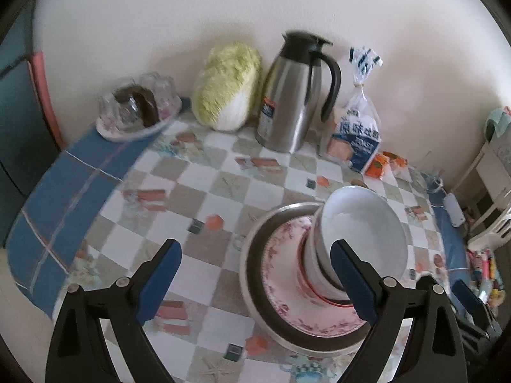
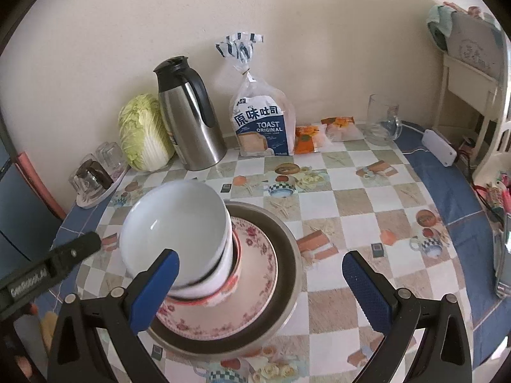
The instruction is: Organize plates and bowls
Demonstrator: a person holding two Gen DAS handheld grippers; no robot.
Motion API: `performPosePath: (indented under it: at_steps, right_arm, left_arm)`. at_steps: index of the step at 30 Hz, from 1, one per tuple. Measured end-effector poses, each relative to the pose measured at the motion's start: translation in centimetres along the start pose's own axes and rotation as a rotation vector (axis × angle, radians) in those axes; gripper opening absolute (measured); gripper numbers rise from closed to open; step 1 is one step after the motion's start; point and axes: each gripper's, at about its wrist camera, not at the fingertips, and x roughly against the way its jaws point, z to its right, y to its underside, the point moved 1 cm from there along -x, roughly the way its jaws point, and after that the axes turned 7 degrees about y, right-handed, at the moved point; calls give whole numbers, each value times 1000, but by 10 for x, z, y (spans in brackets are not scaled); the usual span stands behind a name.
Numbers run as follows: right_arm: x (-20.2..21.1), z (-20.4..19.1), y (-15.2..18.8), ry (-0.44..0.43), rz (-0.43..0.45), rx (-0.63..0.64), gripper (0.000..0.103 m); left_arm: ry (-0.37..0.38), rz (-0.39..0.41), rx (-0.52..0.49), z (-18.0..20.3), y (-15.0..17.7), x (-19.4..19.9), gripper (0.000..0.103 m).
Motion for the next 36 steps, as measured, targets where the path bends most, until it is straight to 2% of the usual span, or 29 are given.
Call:
performPosePath:
  at_steps: [4,9,12,15,19,24,36]
  right_arm:
    - [4,2,17,-9,-26,-10,103]
    - [6,6,37,12,-59,1,103]
    - [7,9,46,13,-74,4,103]
    - [5,11,56,27,-93,17,103]
    - [0,13,67,35,-129,32,103]
    - [-7,10,71,36,-159,53,103]
    - [-16,8,73,60,-183,69,103]
  left_arm:
    - [-49,23,5,-3,16,10,95]
    - [-90,-34,-18,-6,37,7,95]
    - [-99,-84,-41,-7,52,4,95]
    - [-150,-166,-76,-8,69,-7,95]
    - [-156,-254,-92,-10,83,-22,95]
    - [-126,-254,-99,-8,84,-23,95]
    - [-119,-251,-80,-9,80,-21,95]
